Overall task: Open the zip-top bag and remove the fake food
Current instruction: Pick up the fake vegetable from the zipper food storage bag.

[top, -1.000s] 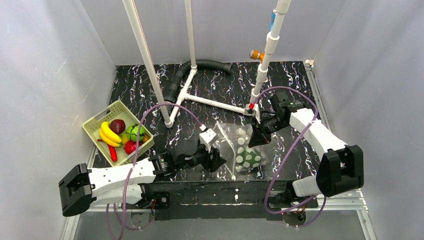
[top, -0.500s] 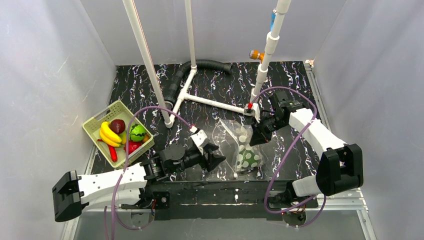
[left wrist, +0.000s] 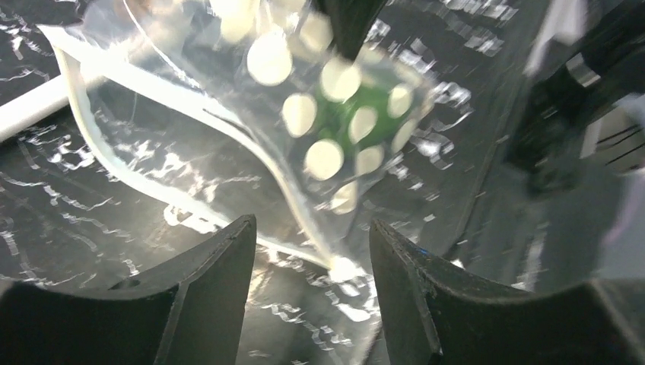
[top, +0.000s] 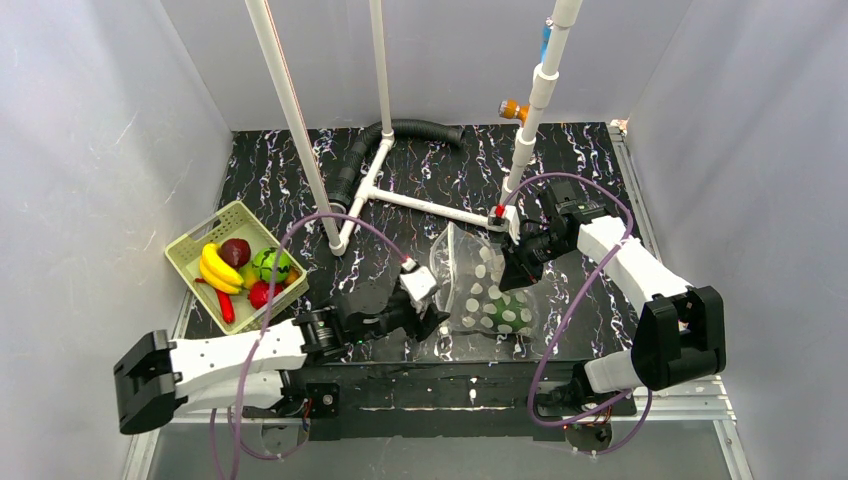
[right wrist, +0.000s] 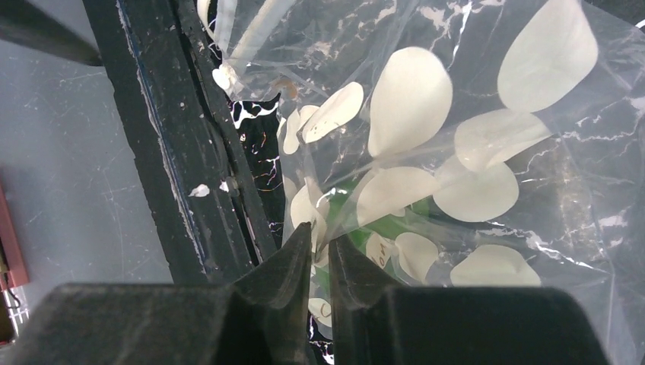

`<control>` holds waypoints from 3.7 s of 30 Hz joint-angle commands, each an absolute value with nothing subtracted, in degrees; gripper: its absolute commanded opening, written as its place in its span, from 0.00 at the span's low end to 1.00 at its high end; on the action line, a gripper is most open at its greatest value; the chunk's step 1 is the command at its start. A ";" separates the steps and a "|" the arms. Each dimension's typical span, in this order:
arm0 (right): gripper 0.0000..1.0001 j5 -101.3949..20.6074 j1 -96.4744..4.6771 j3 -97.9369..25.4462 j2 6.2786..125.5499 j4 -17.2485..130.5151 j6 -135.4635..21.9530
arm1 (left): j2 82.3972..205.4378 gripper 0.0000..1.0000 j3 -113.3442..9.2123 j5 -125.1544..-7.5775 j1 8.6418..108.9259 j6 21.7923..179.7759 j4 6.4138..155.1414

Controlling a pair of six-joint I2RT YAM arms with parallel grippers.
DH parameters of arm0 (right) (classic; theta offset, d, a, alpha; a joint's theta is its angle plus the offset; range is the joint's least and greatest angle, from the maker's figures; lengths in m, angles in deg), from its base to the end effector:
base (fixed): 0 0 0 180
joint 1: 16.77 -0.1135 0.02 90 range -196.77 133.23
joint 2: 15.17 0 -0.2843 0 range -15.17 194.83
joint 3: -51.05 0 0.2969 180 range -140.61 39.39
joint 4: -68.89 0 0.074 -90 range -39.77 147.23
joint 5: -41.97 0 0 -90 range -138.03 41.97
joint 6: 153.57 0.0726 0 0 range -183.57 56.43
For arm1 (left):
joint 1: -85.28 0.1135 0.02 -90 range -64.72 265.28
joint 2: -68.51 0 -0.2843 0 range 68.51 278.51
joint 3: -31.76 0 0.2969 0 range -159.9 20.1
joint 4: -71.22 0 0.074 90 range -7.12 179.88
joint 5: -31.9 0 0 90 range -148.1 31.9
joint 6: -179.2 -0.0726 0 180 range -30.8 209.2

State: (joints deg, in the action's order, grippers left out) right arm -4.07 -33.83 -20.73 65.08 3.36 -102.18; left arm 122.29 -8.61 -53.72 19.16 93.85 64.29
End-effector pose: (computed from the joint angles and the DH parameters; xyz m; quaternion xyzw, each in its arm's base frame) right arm 0.2723 0.1363 0.2286 -0.4748 0.7877 0.3400 0.1961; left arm 0.1210 -0.2595 0.2575 0.3591 0.6537 -0.3621 0.5591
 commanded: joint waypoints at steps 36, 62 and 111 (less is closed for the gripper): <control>0.70 -11.53 -30.92 -0.28 44.59 11.45 -125.81 | 145.51 0.44 -9.92 -73.71 35.07 67.10 47.45; 0.63 -13.49 -31.27 -2.83 46.02 12.34 -117.17 | 156.77 0.39 -18.53 -82.42 40.64 71.74 45.19; 0.04 -13.88 -44.68 -9.49 65.11 13.82 -104.25 | 173.85 0.98 -15.66 -64.33 19.20 80.91 17.27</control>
